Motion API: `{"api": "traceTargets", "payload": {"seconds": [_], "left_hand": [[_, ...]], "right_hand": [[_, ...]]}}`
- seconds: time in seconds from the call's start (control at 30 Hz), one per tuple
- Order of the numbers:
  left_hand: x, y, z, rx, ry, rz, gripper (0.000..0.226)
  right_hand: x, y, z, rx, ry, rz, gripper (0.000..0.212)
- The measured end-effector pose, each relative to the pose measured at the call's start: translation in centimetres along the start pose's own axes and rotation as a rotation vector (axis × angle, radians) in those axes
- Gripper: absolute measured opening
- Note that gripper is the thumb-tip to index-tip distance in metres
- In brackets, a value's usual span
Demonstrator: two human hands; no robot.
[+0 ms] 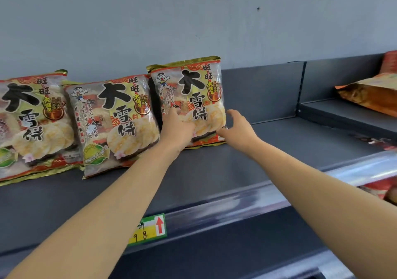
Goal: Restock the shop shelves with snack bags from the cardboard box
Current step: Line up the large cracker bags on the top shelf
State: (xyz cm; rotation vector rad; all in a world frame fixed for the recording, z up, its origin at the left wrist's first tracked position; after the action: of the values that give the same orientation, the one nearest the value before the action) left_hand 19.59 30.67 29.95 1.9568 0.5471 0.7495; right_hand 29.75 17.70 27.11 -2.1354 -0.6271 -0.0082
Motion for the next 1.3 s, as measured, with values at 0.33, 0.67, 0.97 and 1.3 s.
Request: {"api": "traceTargets", "payload": {"seconds": [0.33,0.67,0.97,1.3], "left_hand": [[-17.3,4.9,11.3,-0.05,-0.27,0.106,0.046],[-35.5,-4.4,28.1,-0.005,-0.761,-0.446,0.028],[-42.7,-11.9,34.9,-0.042,-0.771,-0.853,0.034],[-44.9,-17.5,39.1,-0.115,-0.764,-1.007,0.062]], "right_hand": [[-14.1,8.1,-11.3,-0.08,0.173,-0.077,0.049],[-29.0,30.0,-16.5,-0.363,-0.181,0.414,0.051],[-36.2,42.0,-15.3,-0.492,-0.387,0.706,0.074],[-39.3,48.7,-13.6,-0.039,-0.293,0.969,0.096]]}}
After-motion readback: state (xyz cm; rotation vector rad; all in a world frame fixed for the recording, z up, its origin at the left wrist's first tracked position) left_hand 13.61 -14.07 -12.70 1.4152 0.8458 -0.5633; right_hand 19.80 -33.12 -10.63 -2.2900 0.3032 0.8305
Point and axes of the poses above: each hand's wrist, its own x-axis towards the middle knuckle, its own z-axis out of the palm, y = z × x, the point moved 6 cm from there along x, towards the middle knuckle, and after that the axes turned 5 degrees about -x, right-handed, at the moved point
